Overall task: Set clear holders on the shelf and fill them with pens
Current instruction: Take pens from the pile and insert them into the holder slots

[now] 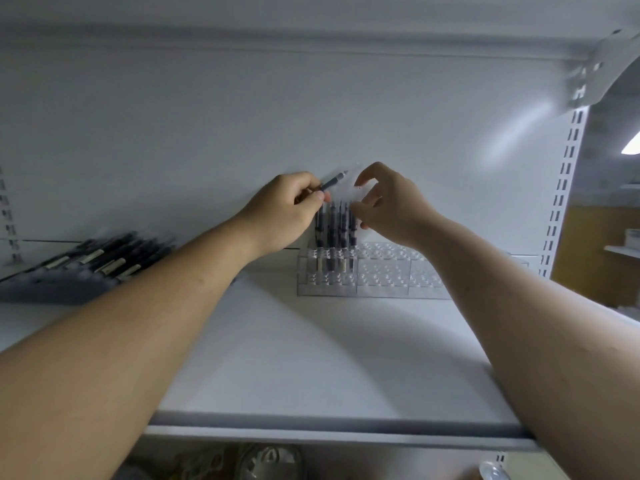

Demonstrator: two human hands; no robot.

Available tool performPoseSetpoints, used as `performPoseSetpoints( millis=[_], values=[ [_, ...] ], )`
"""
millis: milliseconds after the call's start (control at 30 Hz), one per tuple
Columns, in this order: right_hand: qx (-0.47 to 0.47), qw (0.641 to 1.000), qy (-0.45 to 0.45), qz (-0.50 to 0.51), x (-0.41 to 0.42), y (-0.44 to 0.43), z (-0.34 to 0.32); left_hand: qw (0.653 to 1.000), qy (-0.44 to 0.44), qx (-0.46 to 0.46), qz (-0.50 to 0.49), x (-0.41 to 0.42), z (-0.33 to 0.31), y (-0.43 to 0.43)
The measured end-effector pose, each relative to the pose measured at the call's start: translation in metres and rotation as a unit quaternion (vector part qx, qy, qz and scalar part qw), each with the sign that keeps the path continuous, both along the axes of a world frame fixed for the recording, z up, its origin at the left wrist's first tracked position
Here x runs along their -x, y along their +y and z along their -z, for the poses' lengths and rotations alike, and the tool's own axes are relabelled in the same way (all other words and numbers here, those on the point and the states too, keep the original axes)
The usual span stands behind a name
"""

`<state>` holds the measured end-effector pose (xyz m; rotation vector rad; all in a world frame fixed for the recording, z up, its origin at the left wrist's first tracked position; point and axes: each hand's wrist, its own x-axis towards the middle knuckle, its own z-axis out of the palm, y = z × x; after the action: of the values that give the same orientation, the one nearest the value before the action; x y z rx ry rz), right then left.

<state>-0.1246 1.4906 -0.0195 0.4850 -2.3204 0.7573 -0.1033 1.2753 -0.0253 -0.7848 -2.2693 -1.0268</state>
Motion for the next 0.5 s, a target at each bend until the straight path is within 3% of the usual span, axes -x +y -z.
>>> performPoseSetpoints(
  millis=[167,300,500],
  values=[
    [0.094,0.991,0.094,-0.035,0.001,-0.003,-0.009,0.999,0.042,0.017,0.007,-0.005,-0.001,0.003],
    [0.214,0.965,0.048,-0.144,-0.007,-0.012,-0.017,0.997,0.081,0.011,0.009,-0.008,-0.004,0.005],
    [0.277,0.933,-0.013,-0.227,-0.018,-0.015,-0.021,0.997,0.074,0.017,0.013,-0.004,-0.002,0.004]
  ],
)
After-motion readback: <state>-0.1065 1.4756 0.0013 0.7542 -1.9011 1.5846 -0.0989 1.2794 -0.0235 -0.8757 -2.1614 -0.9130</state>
